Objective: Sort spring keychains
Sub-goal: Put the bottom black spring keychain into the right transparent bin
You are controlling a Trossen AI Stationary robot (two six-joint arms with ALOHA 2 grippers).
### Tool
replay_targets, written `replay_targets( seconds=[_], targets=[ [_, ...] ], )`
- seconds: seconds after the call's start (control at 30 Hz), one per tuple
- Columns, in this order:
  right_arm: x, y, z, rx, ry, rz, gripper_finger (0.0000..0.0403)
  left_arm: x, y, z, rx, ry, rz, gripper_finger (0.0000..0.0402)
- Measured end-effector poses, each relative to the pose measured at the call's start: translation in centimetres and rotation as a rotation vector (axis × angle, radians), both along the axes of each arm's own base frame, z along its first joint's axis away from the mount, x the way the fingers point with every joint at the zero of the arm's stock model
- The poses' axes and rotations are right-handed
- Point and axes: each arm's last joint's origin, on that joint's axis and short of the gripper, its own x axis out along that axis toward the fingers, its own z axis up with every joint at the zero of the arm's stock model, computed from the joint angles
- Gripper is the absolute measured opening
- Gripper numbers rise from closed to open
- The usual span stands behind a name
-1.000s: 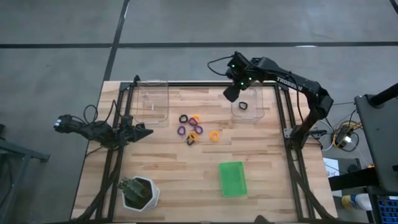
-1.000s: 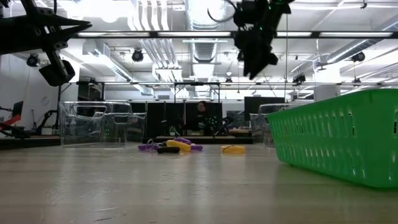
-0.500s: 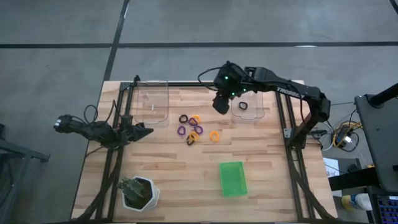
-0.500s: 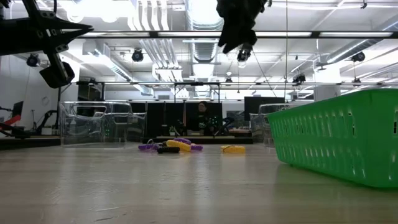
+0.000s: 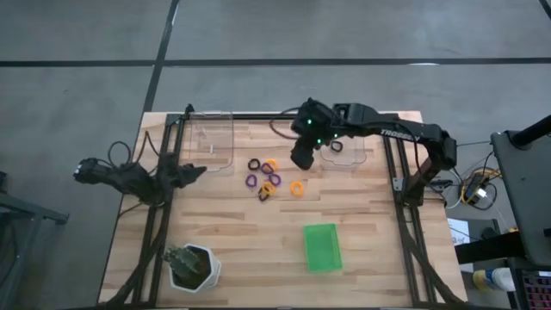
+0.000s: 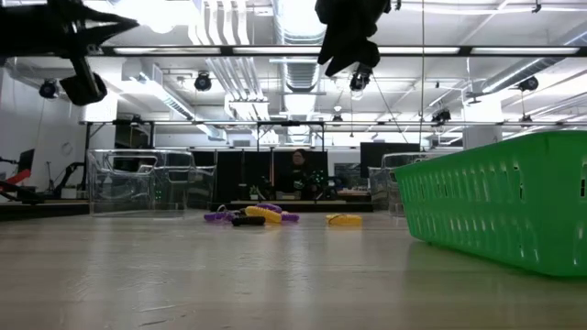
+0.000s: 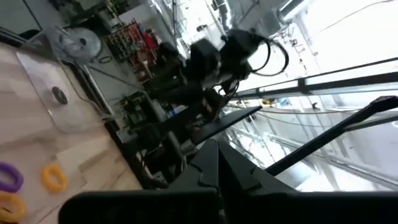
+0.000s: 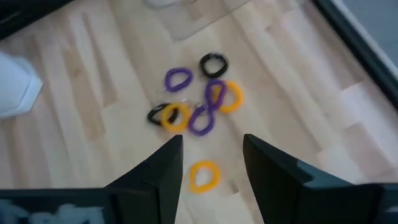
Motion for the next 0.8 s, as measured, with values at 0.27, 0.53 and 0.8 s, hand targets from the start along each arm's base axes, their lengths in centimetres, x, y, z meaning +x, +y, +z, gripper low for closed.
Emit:
replay_targets(
  seconds=[0.27,0.53,0.8],
  targets=[
    [0.8,3.4,-1.7,0.034,0.02,0.056,0.0156,1.6,-0.5,4.0,0.101,0.212,-0.012,0.0025],
    [0.9,4.4,-3.0,0.061,0.044,0.046,0.0159,6.2,-1.5,7.1,0.284,0.608,-0.088,0.0121],
    [0.9,4.9,-3.0,0.063,0.045,0.055,0.0155,11.9,-1.0,8.6,0.503,0.877,-0.199,0.0185]
  ],
)
